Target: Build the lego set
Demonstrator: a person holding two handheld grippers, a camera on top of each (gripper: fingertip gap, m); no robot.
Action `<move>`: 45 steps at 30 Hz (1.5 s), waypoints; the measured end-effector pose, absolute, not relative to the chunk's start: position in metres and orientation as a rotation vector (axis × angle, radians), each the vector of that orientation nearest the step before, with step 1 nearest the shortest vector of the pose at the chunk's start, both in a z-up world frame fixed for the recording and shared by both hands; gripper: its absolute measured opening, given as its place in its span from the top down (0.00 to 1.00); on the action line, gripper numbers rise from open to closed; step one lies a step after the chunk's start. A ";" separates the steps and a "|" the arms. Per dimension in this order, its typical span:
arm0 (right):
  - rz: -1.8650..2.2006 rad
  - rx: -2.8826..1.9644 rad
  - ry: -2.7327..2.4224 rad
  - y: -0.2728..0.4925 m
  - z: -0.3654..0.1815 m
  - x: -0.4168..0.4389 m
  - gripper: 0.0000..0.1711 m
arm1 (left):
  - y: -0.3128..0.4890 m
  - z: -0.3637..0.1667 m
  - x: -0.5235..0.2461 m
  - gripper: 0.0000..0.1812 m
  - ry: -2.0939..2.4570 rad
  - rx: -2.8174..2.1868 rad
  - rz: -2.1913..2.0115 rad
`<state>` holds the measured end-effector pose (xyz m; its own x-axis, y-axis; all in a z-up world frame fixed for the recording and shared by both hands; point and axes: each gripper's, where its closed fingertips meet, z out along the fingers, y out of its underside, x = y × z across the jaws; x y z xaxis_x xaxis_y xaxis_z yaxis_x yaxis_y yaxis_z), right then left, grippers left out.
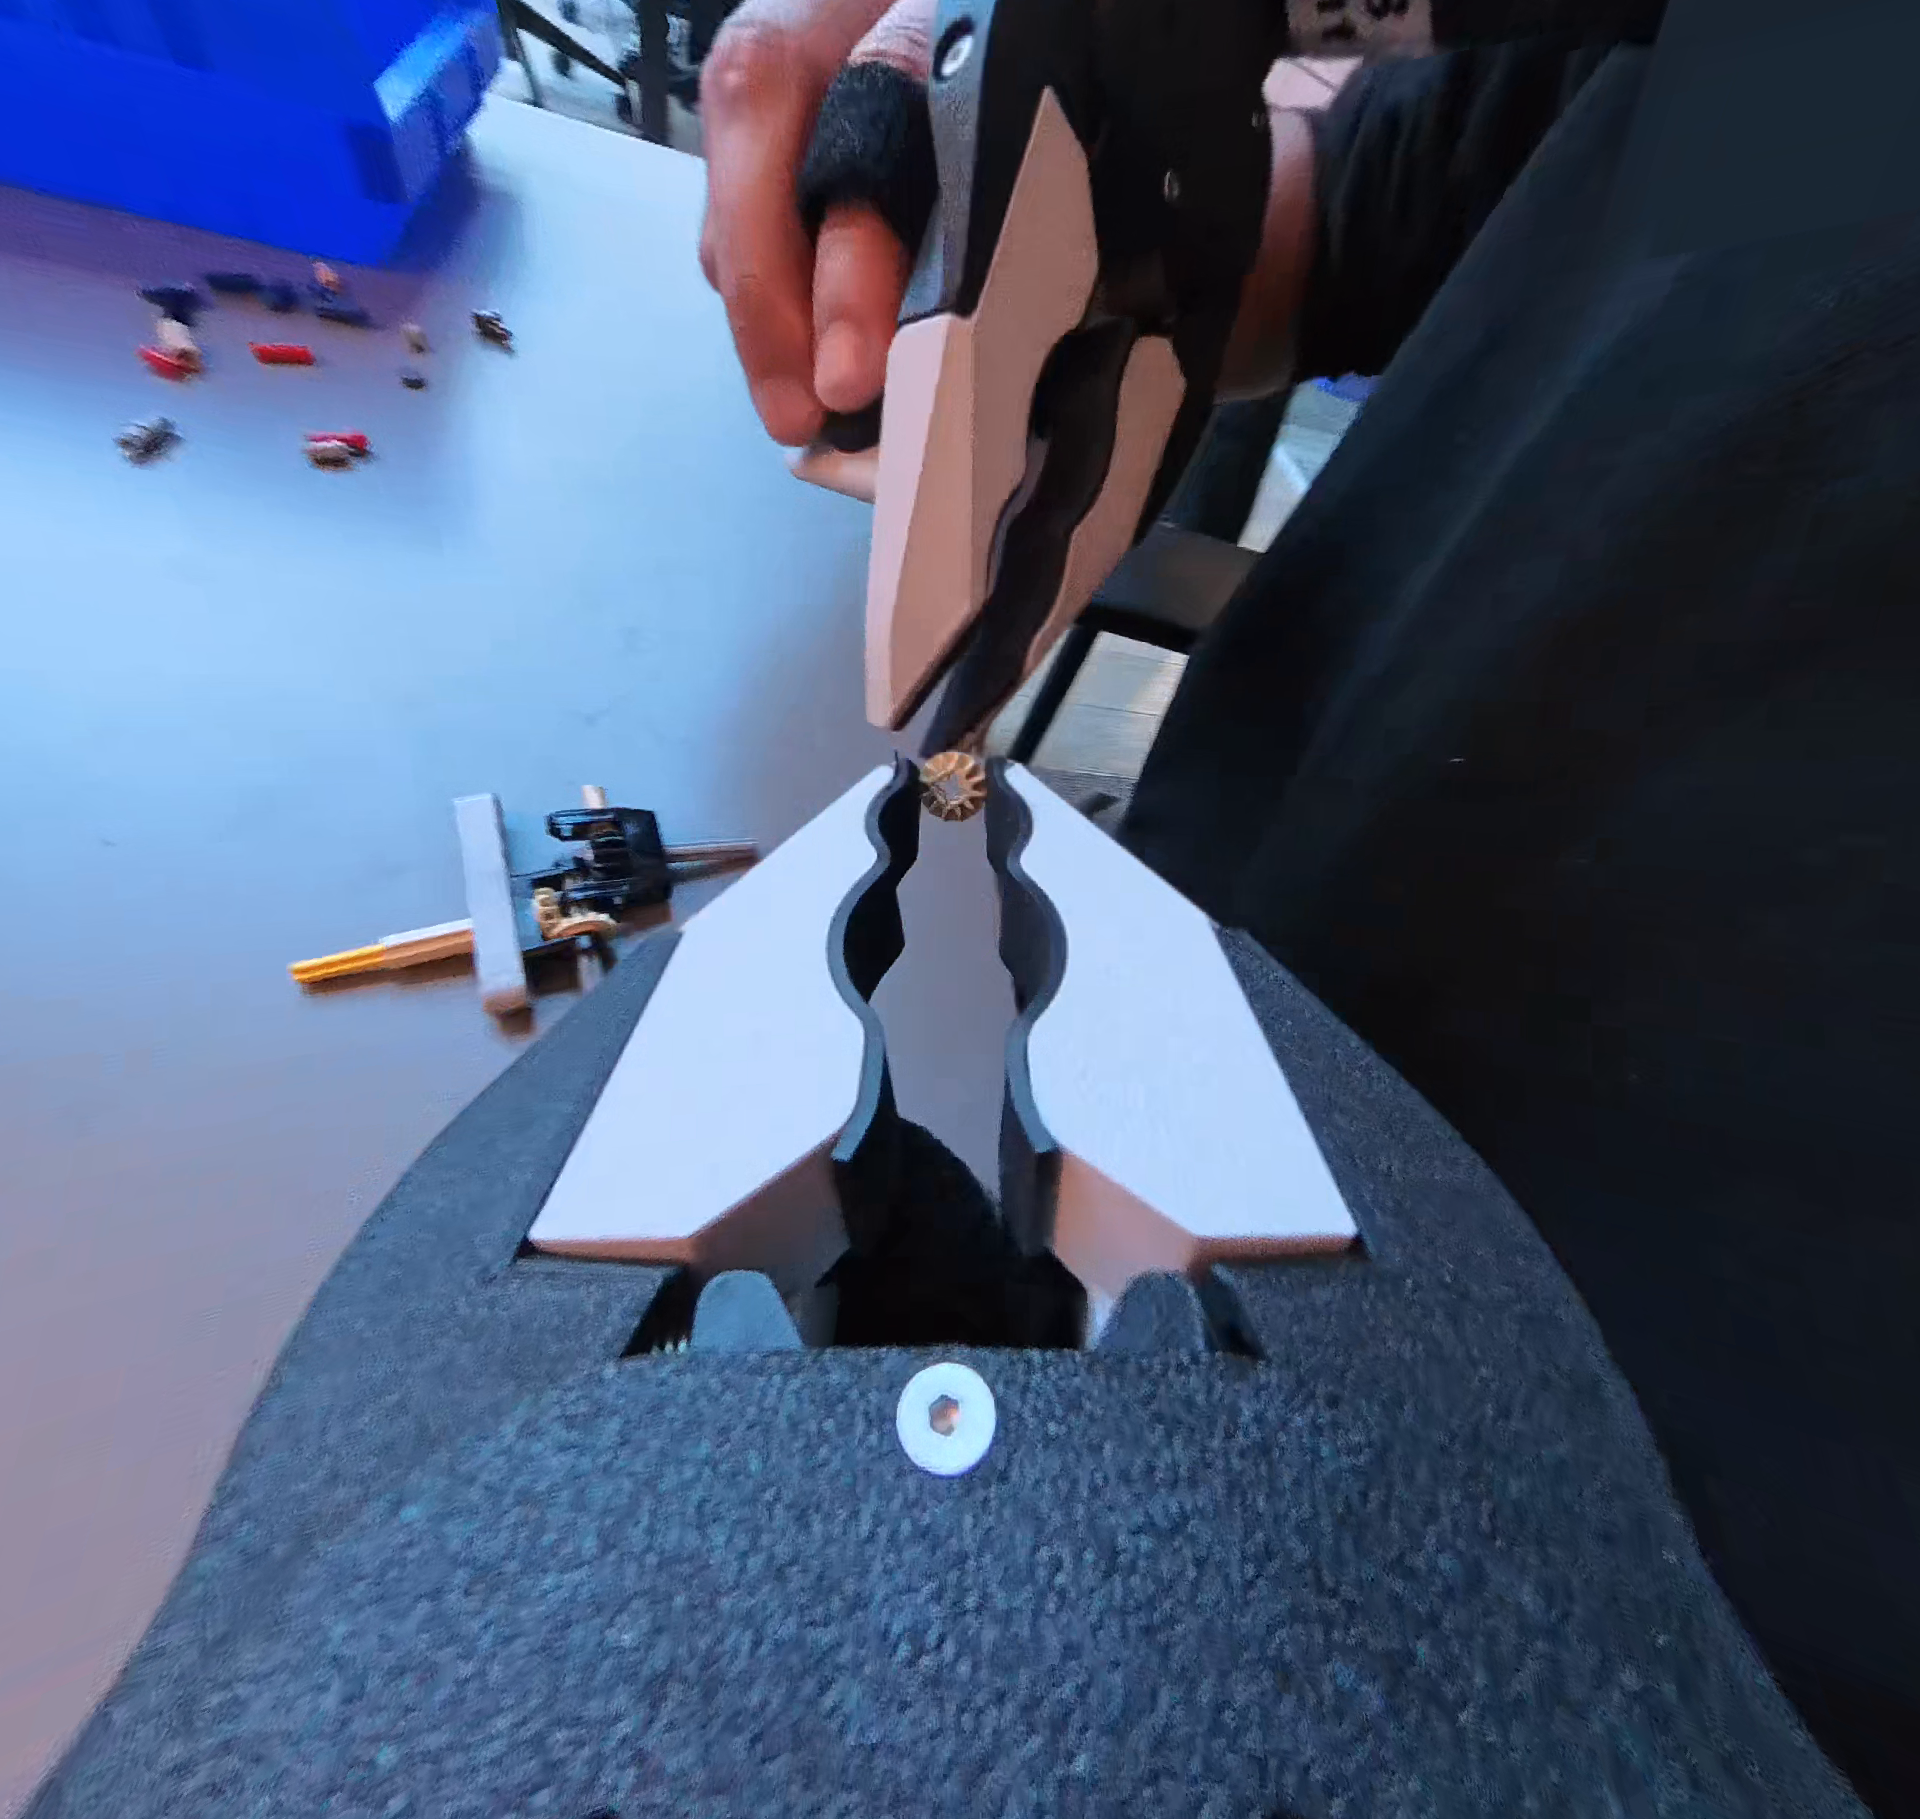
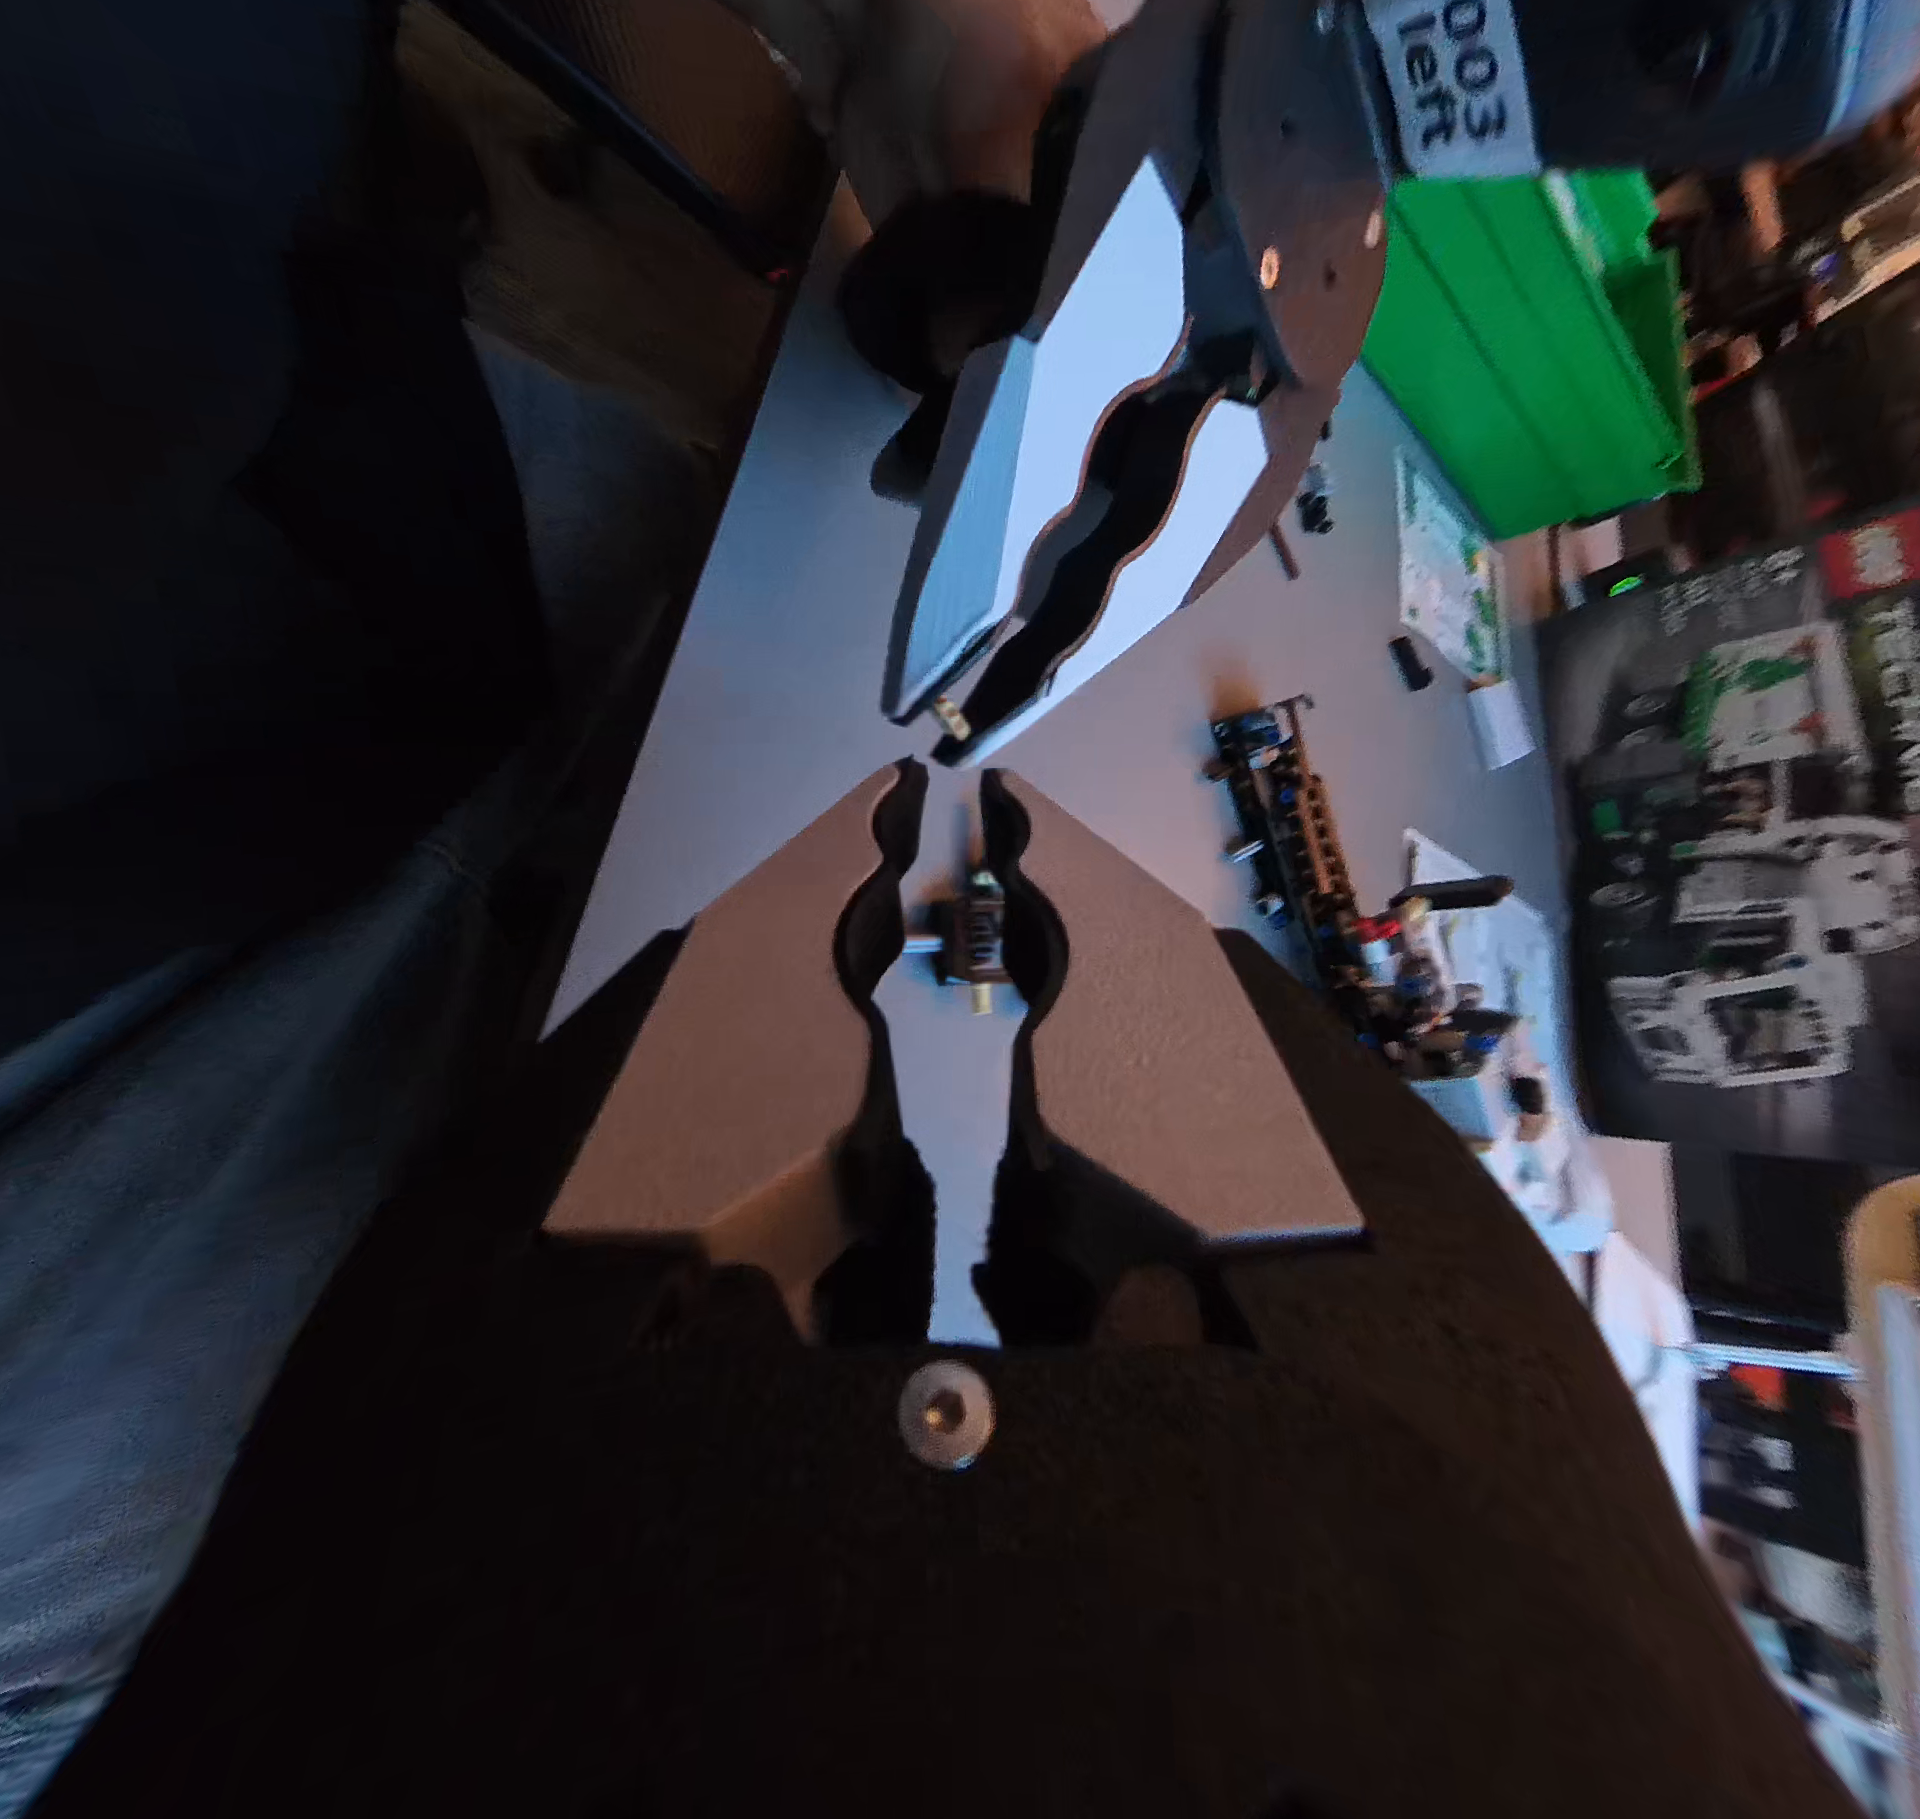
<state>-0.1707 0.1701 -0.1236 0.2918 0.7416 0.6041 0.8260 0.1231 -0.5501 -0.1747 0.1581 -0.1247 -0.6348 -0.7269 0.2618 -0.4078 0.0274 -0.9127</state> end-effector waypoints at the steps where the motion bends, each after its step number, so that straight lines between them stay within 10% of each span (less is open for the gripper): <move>1: -0.142 -1.596 -1.484 0.170 -0.123 -0.172 0.94 | 0.156 -0.124 -0.177 0.95 2.042 -1.168 -1.675; 16: -0.095 -1.649 -1.436 0.180 -0.123 -0.163 0.96 | 0.175 -0.134 -0.171 0.94 2.005 -1.171 -1.454; 26: 1.025 -1.981 -0.349 0.202 -0.116 -0.161 0.94 | 0.202 -0.126 -0.156 0.95 1.794 -0.726 -0.825; 45: 0.967 -2.093 -0.189 0.205 -0.141 -0.159 1.00 | 0.205 -0.149 -0.149 0.94 1.865 -0.682 -0.461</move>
<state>-0.1585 0.2054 -0.1410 0.6957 0.4321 -0.5739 -0.1839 -0.6652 -0.7237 -0.1490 0.2050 -0.1490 -0.2881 -0.6458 -0.7070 -0.2424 0.7635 -0.5986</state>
